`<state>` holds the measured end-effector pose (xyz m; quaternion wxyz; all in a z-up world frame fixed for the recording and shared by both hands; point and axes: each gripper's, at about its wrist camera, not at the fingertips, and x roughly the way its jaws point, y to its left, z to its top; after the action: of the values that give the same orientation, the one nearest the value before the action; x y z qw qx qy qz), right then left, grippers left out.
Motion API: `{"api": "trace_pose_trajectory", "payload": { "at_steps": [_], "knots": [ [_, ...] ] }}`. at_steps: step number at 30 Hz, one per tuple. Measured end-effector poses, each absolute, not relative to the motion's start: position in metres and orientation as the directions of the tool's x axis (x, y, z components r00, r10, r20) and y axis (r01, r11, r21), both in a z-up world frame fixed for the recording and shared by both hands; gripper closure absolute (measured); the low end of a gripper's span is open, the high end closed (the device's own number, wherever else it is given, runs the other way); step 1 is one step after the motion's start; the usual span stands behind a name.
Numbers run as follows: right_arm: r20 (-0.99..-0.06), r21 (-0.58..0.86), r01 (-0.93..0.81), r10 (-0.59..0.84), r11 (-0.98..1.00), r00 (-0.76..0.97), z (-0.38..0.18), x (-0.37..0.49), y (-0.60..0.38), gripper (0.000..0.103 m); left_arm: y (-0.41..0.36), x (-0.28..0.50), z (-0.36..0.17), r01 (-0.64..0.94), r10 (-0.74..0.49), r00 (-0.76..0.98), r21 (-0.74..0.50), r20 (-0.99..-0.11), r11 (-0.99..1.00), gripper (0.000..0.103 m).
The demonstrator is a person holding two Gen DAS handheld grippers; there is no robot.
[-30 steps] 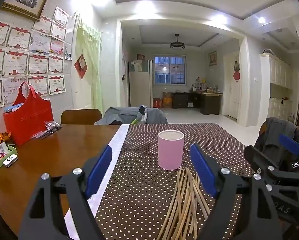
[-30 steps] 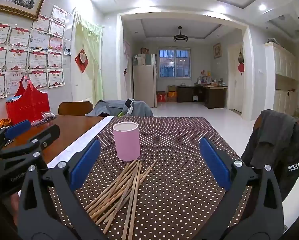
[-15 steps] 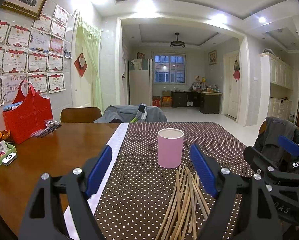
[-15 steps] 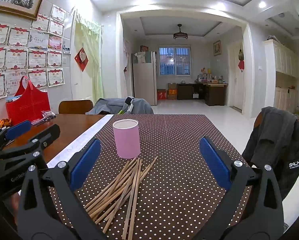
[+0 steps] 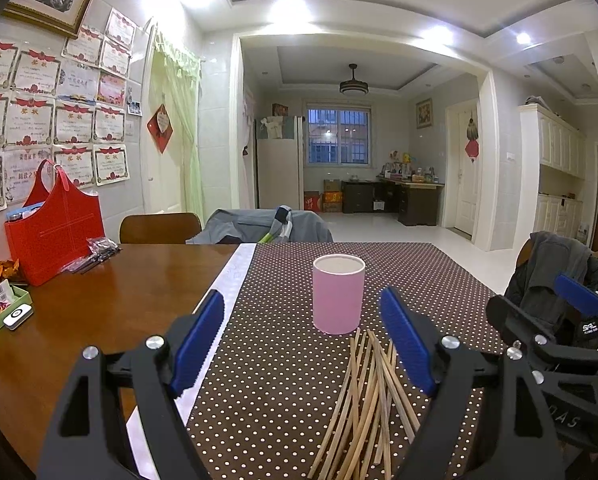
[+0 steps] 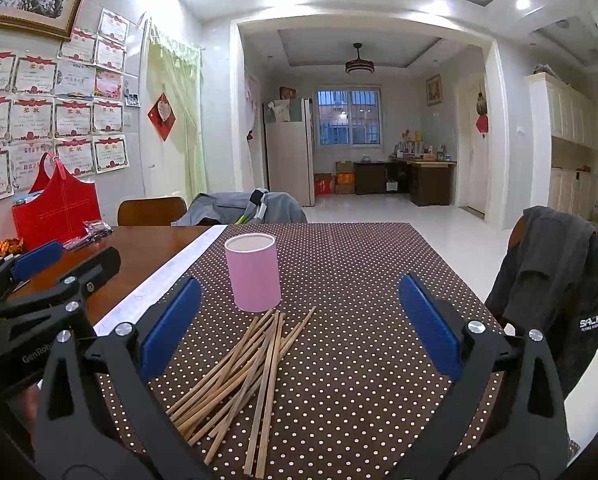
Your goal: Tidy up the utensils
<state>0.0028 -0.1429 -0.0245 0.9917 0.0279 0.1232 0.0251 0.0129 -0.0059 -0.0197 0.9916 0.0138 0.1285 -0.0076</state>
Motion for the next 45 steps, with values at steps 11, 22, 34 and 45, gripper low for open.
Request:
{"api": "trace_pose_trajectory", "payload": {
  "at_steps": [11,22,34,45],
  "knots": [
    [-0.264,0.074,-0.047,0.065,0.996,0.962,-0.021,0.003,-0.145,0.006,-0.005,0.012,-0.018,0.019,-0.013,0.966,0.022,-0.258,1.0,0.024],
    [-0.272,0.08,-0.05,0.07,0.996,0.96,-0.023,0.002,-0.145,0.006,-0.007,0.012,-0.02,0.018,-0.011,0.965,0.027,-0.263,0.999,0.024],
    [-0.297,0.096,-0.054,0.081,0.994,0.952,-0.023,0.007,-0.146,0.006,-0.007,0.013,-0.019,0.019,-0.01,0.962,0.028,-0.273,0.999,0.024],
    [-0.34,0.106,-0.045,0.079,0.993,0.937,-0.032,0.019,-0.154,0.006,-0.014,0.022,-0.025,0.026,-0.009,0.949,0.049,-0.314,0.998,0.024]
  ]
}}
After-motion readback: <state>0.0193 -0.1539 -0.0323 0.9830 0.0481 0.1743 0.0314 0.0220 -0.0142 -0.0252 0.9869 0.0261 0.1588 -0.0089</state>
